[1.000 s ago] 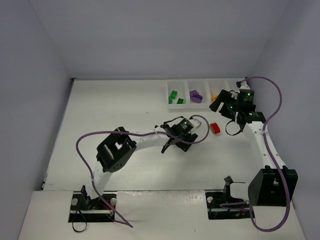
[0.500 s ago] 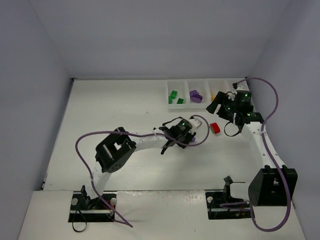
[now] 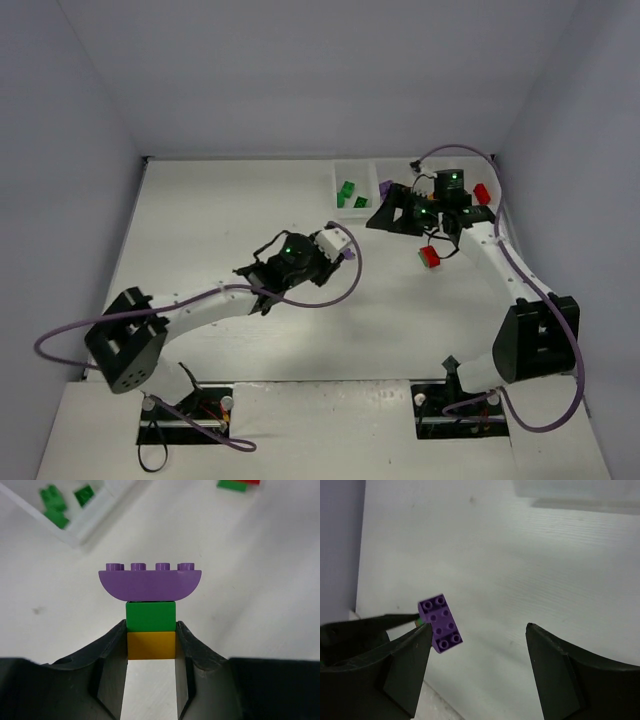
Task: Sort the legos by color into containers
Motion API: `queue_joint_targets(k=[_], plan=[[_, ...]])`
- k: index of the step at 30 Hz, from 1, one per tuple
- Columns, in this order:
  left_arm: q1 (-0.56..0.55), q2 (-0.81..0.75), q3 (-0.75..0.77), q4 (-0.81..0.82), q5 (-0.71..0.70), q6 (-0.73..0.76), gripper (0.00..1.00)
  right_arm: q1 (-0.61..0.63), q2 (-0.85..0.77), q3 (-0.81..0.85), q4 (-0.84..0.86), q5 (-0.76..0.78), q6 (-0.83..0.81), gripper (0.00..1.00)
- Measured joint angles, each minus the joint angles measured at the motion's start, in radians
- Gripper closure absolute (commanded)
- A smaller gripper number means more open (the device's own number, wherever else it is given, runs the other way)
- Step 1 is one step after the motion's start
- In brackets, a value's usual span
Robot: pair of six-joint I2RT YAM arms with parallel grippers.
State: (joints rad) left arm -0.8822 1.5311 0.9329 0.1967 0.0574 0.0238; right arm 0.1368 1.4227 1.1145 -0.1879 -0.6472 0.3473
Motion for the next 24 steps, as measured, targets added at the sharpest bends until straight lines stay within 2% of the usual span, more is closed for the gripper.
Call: queue_joint_targets(k=[6, 13, 24], plan=[[0.053, -0.227, -0.163, 0.144, 0.005, 0.033, 1.00, 0.144, 0.101, 0.098, -0.005, -0.145, -0.015, 0.29], [0.069, -0.330, -0.321, 0.188, 0.002, 0.033, 1.00, 0.229, 0.159, 0.187, -0.006, -0.222, -0.035, 0.29], [0.073, -0.399, -0.338, 0.230, -0.015, 0.033, 1.00, 0.332, 0.251, 0.212, -0.007, -0.240, -0.042, 0.30]])
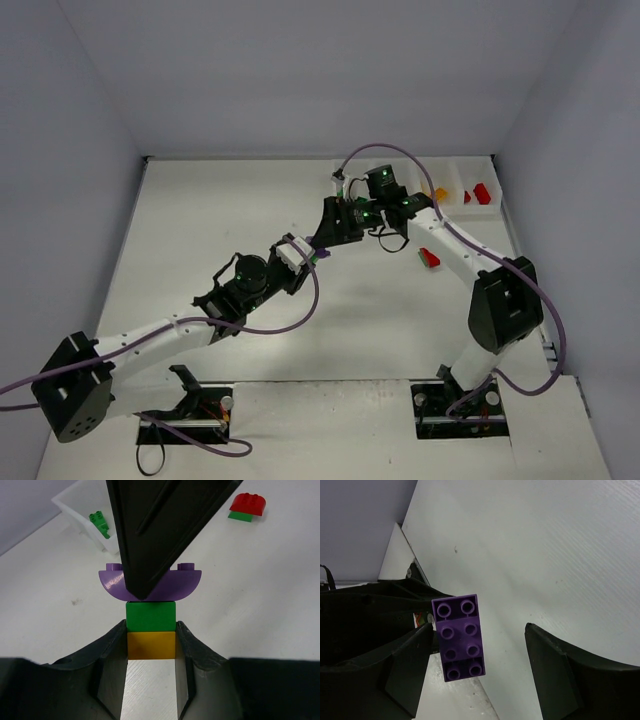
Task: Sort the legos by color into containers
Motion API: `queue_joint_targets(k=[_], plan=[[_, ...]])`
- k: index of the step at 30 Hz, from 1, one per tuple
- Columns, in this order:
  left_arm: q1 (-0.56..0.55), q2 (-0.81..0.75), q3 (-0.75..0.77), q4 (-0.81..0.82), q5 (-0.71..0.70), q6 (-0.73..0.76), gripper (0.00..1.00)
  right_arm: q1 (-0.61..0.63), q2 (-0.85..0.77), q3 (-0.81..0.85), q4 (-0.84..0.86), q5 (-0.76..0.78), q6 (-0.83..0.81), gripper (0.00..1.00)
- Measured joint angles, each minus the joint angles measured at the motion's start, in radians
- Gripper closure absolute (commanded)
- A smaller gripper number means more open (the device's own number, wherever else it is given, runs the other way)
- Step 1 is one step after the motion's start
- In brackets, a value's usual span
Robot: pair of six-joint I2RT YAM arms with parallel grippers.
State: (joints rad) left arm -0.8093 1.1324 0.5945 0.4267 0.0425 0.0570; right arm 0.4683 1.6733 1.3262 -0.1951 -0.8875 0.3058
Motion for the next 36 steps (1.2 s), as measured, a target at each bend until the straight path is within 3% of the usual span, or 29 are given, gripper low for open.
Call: queue_joint_targets(k=[3, 6, 11, 15, 24, 33, 36], plan=[[0.000, -0.002, 0.000, 0.001, -0.002, 0.000, 1.00, 0.017, 0.010, 0.000, 0.000, 0.001, -0.003, 0.35], [0.000, -0.002, 0.000, 0.000, -0.003, 0.000, 1.00, 0.024, 0.012, 0.001, 0.000, 0.001, -0.010, 0.48], [0.000, 0.005, -0.002, -0.006, -0.007, 0.000, 1.00, 0.039, 0.012, 0.006, 0.004, -0.003, -0.021, 0.85], [0.016, 0.010, -0.003, -0.003, 0.010, -0.010, 1.00, 0.040, 0.011, 0.008, 0.003, 0.011, -0.023, 0.98], [0.046, 0.051, -0.005, 0.042, 0.064, -0.066, 1.00, 0.010, 0.011, 0.019, -0.022, 0.039, -0.026, 1.00], [0.052, 0.102, -0.062, 0.031, 0.063, -0.099, 1.00, -0.182, 0.006, 0.056, -0.031, 0.089, -0.046, 1.00], [0.052, 0.096, -0.062, 0.034, 0.061, -0.098, 1.00, -0.222, 0.007, 0.105, -0.048, 0.172, -0.055, 1.00]])
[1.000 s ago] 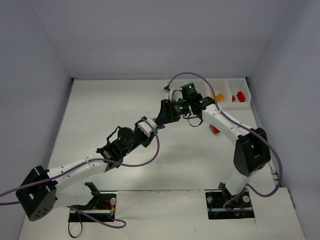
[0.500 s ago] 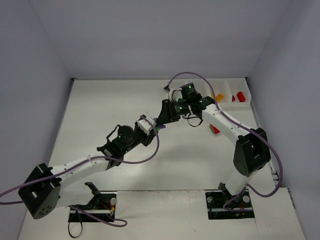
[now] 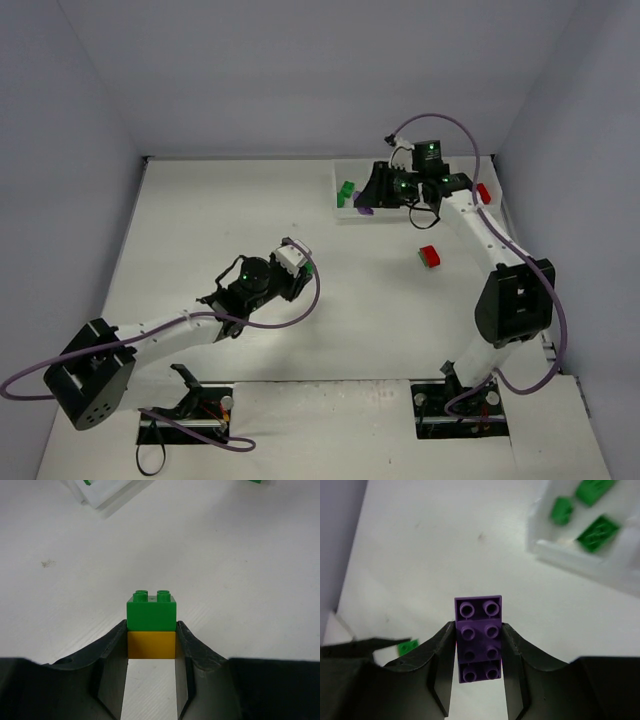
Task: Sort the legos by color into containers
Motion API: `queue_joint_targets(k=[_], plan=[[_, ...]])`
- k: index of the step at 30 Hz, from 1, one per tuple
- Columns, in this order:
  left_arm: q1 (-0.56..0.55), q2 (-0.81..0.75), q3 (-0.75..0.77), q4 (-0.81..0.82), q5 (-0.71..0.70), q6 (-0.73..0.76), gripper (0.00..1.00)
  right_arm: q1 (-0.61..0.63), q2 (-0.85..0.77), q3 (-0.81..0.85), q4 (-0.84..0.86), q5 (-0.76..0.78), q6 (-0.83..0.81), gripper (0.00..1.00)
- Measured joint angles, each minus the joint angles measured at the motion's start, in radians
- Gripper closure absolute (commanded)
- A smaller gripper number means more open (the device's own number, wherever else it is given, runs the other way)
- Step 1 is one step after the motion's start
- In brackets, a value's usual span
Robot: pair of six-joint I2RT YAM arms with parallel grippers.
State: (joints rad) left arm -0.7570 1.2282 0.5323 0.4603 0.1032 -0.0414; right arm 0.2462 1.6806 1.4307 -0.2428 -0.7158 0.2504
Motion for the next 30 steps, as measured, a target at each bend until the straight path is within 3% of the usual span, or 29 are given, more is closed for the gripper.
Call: queue_joint_targets(k=[7, 12, 17, 20, 24, 30], plan=[[0.013, -0.053, 0.000, 0.000, 0.000, 0.000, 1.00, -0.072, 0.126, 0.226, 0.027, 0.434, -0.026, 1.00], [0.021, -0.084, 0.001, 0.000, 0.013, 0.000, 1.00, -0.109, 0.359, 0.381, 0.049, 0.586, -0.021, 0.92], [0.024, -0.096, 0.008, -0.008, 0.031, 0.000, 1.00, -0.117, 0.539, 0.468, 0.034, 0.635, -0.015, 0.58], [0.024, -0.105, 0.014, -0.010, 0.035, 0.002, 1.00, -0.117, 0.565, 0.477, 0.022, 0.634, -0.013, 0.38], [0.026, -0.108, 0.028, -0.010, 0.039, 0.010, 1.00, -0.114, 0.552, 0.496, 0.026, 0.611, -0.020, 0.29], [0.042, -0.079, 0.061, 0.001, 0.057, 0.016, 1.00, -0.113, 0.378, 0.388, 0.032, 0.485, -0.011, 0.32]])
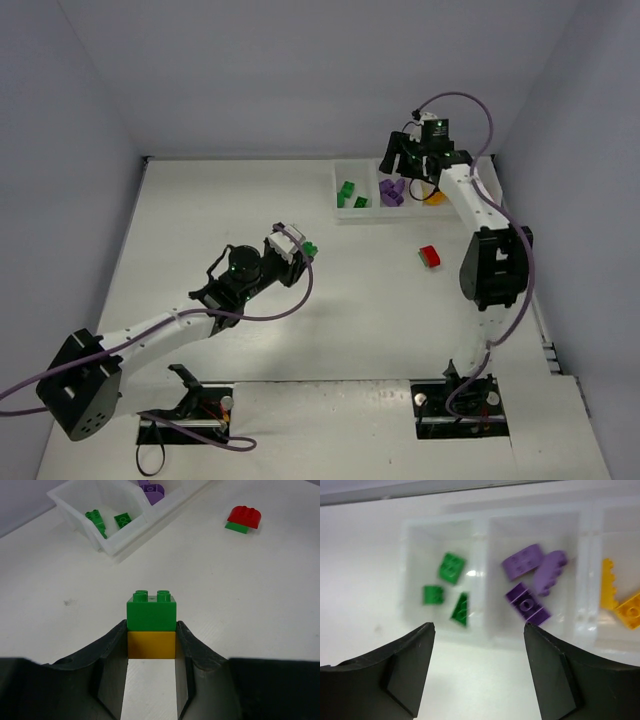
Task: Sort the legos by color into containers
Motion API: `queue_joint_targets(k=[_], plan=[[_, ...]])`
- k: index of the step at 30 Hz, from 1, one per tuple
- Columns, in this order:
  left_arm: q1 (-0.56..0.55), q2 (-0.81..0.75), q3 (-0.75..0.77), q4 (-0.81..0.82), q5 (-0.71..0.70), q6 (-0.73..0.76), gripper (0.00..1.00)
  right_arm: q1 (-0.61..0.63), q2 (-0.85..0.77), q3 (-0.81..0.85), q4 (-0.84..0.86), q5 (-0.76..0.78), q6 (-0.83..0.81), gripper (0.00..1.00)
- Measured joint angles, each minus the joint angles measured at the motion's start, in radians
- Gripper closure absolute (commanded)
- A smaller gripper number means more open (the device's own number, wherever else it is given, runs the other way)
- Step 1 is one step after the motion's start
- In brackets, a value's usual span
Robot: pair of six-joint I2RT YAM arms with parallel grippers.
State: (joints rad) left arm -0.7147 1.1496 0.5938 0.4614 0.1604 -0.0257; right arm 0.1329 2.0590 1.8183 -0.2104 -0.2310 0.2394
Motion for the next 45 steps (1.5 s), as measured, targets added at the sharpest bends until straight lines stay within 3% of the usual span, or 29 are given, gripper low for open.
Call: queue_joint_targets(k=[5, 8, 14, 19, 26, 30, 35, 39, 42, 43, 45], plan=[[0.026, 0.064, 0.034, 0.012, 0.027, 0.004, 1.00, 0.042, -0.234, -0.167, 0.016, -0.185, 0.018, 0.32], [0.038, 0.101, 0.067, 0.015, 0.050, 0.008, 1.00, 0.135, -0.346, -0.269, 0.037, -0.315, 0.029, 0.30], [0.043, 0.132, 0.110, 0.021, 0.084, 0.011, 1.00, 0.316, -0.396, -0.412, 0.058, -0.471, 0.062, 0.27], [0.043, 0.133, 0.113, 0.023, 0.098, 0.024, 1.00, 0.348, -0.396, -0.464, 0.063, -0.502, 0.089, 0.32], [0.043, 0.133, 0.113, 0.023, 0.102, 0.032, 1.00, 0.360, -0.396, -0.468, 0.099, -0.504, 0.106, 0.64], [0.043, 0.133, 0.113, 0.024, 0.101, 0.034, 1.00, 0.366, -0.396, -0.471, 0.106, -0.514, 0.113, 0.64], [0.043, 0.133, 0.113, 0.029, 0.101, 0.034, 1.00, 0.366, -0.396, -0.489, 0.116, -0.524, 0.117, 0.54], [0.043, 0.133, 0.113, 0.030, 0.101, 0.034, 1.00, 0.366, -0.396, -0.504, 0.118, -0.533, 0.120, 0.56], [0.043, 0.133, 0.113, 0.029, 0.101, 0.034, 1.00, 0.366, -0.396, -0.509, 0.128, -0.546, 0.125, 0.73], [0.043, 0.133, 0.113, 0.026, 0.100, 0.034, 1.00, 0.366, -0.396, -0.509, 0.132, -0.547, 0.124, 0.87], [0.043, 0.133, 0.113, 0.026, 0.101, 0.034, 1.00, 0.366, -0.396, -0.510, 0.136, -0.551, 0.127, 1.00]])
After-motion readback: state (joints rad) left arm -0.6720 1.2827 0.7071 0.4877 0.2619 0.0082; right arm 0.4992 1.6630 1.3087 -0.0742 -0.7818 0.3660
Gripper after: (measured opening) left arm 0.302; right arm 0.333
